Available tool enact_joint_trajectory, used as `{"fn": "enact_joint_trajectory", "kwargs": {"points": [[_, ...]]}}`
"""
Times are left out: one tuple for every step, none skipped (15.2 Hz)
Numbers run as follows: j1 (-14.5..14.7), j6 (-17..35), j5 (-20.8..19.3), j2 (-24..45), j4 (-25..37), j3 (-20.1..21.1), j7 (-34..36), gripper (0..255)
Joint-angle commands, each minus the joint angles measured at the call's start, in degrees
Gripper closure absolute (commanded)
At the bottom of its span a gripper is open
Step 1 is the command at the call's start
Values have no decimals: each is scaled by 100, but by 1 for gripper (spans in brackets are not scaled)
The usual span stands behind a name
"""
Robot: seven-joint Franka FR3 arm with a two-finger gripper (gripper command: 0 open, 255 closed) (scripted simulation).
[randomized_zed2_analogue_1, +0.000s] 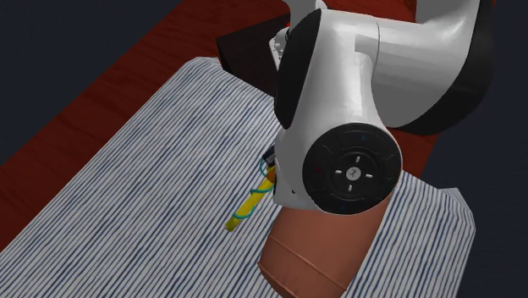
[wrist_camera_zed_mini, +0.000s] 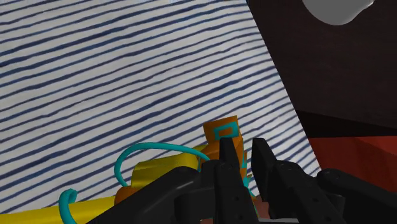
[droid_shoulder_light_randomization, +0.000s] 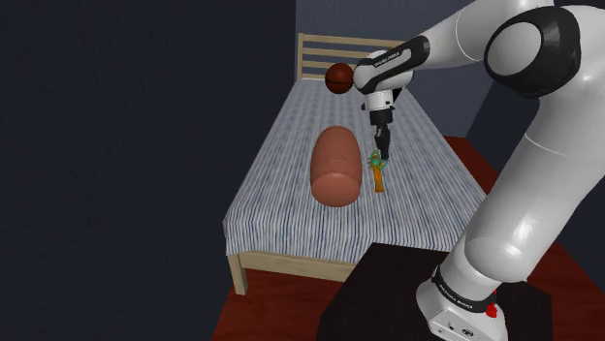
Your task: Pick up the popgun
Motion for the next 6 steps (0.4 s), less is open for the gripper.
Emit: {"fn": "enact_joint_trajectory", "kwargs": {"points": [[8, -159, -29, -83, 85, 5, 19, 255], [11, -234, -40, -113, 132, 7, 24, 255], [14, -309, -50, -142, 181, 9, 29, 255], [16, -384, -59, -170, 230, 11, 34, 255], [16, -395, -61, -175, 237, 12, 35, 255], [16, -395, -61, -175, 238, 12, 35, 255]]}}
